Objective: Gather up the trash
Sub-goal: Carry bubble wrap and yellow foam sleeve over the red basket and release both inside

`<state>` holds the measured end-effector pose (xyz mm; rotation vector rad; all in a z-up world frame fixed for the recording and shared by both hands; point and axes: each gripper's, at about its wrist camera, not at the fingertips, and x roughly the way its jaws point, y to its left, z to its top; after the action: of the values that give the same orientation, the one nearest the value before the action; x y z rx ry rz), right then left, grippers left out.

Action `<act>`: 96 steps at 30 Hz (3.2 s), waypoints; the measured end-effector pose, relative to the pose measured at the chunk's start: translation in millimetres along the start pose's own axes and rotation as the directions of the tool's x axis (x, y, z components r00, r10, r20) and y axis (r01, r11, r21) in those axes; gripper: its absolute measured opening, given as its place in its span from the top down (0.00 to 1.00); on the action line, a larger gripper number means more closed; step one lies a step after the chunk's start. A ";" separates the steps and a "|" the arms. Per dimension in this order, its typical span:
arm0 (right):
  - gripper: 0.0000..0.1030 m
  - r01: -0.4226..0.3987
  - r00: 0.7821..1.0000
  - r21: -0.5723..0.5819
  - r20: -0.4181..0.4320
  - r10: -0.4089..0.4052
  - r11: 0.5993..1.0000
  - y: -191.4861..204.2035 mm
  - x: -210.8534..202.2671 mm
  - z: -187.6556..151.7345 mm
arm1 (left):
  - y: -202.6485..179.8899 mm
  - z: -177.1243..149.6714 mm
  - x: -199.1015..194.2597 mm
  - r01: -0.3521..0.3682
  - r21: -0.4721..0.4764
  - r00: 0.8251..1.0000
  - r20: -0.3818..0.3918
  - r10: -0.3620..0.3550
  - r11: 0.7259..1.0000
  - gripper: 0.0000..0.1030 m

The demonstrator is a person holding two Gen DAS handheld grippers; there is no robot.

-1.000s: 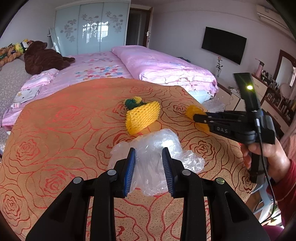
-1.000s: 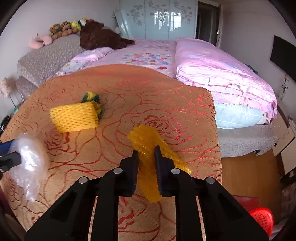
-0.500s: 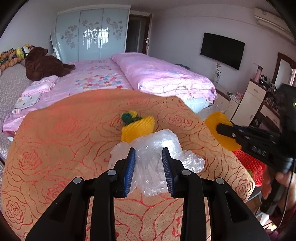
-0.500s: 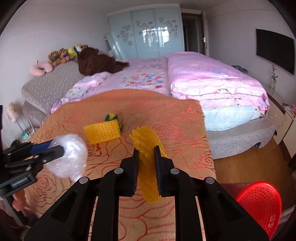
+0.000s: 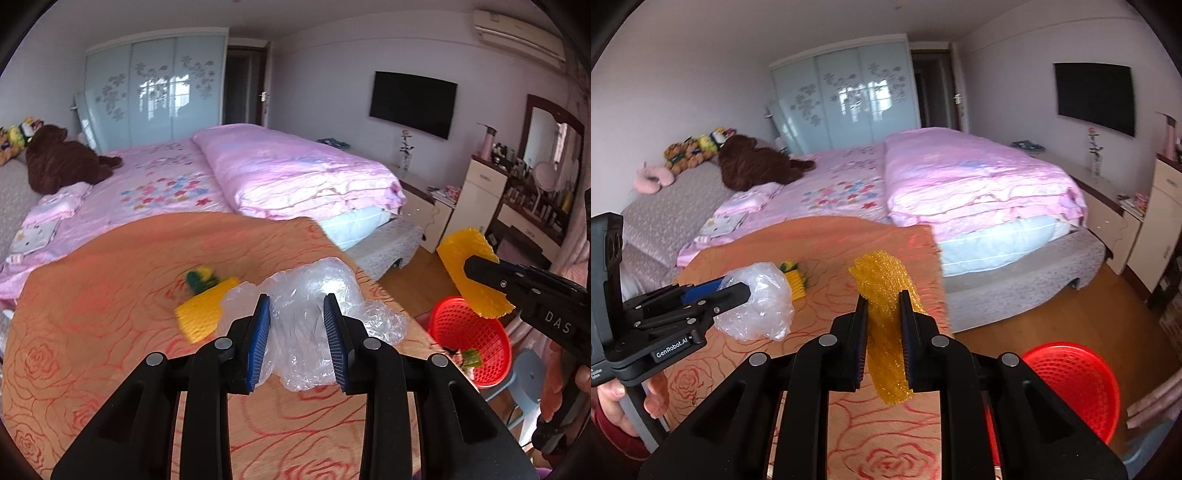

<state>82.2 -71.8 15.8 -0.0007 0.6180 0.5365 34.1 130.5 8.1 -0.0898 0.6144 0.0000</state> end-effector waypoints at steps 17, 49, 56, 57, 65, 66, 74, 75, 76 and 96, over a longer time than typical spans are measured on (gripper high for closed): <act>0.84 0.145 0.987 0.133 0.046 -0.153 0.980 -66.3 -42.3 -6.4 | -72.5 27.9 22.2 0.131 0.082 0.991 -0.009 -0.131 0.988 0.72; 0.84 0.305 0.948 0.336 -0.017 -0.318 0.891 -162.3 -61.4 -54.6 | -195.0 17.7 78.8 0.233 0.248 0.969 -0.140 -0.203 0.940 0.72; 0.84 0.317 0.947 0.362 -0.076 -0.311 0.877 -178.2 -46.3 -68.4 | -217.8 2.8 105.8 0.255 0.272 0.956 -0.212 -0.201 0.928 0.72; 0.84 0.319 0.947 0.365 -0.089 -0.308 0.875 -180.1 -43.1 -71.2 | -220.2 0.0 108.4 0.257 0.278 0.955 -0.219 -0.199 0.926 0.72; 0.83 0.337 0.941 0.375 -0.147 -0.304 0.864 -191.1 -26.3 -81.9 | -236.0 -22.9 131.1 0.284 0.304 0.937 -0.291 -0.195 0.909 0.72; 0.83 0.340 0.940 0.374 -0.154 -0.304 0.863 -191.2 -23.9 -83.3 | -236.7 -24.3 132.5 0.285 0.302 0.935 -0.296 -0.195 0.910 0.72; 0.82 0.348 0.937 0.379 -0.174 -0.303 0.858 -194.8 -17.2 -86.7 | -237.5 -29.9 137.1 0.301 0.297 0.928 -0.311 -0.206 0.906 0.62; 0.80 0.347 0.937 0.381 -0.175 -0.302 0.857 -195.3 -16.8 -86.9 | -238.0 -29.7 137.2 0.302 0.295 0.928 -0.310 -0.208 0.907 0.55; 0.77 0.345 0.938 0.385 -0.175 -0.300 0.856 -196.6 -16.4 -87.0 | -236.9 -29.2 136.2 0.302 0.291 0.929 -0.305 -0.211 0.908 0.51; 0.51 0.378 0.926 0.342 -0.133 -0.354 0.860 -179.8 -25.3 -83.8 | -189.6 -18.2 120.0 0.219 0.227 0.959 -0.231 -0.166 0.949 0.35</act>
<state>104.9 -252.4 -66.9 0.2105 0.7540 0.0453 126.7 -63.1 -59.8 0.0967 0.8102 -0.2811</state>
